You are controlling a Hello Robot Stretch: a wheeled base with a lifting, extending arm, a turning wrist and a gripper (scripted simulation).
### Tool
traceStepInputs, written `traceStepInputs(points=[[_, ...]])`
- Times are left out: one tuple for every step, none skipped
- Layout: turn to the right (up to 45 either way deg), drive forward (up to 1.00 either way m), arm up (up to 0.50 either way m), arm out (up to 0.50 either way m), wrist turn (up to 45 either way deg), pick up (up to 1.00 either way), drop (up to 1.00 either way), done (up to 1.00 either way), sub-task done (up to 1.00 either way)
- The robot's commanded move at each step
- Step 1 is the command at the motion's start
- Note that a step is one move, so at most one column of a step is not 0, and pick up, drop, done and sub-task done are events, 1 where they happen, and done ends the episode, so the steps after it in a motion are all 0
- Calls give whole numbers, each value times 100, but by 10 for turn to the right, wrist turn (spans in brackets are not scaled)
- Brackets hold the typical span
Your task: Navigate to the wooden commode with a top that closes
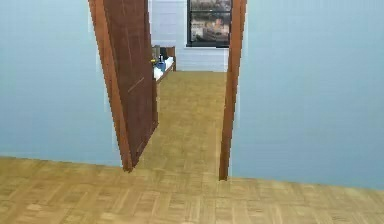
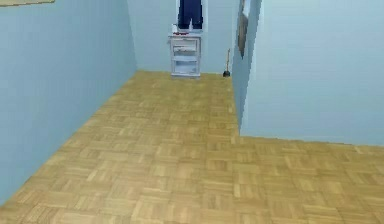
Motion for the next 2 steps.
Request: traceStepInputs(points=[[0, 100, 0, 0, 0, 0, 0, 0, 0], [0, 100, 0, 0, 0, 0, 0, 0, 0]])
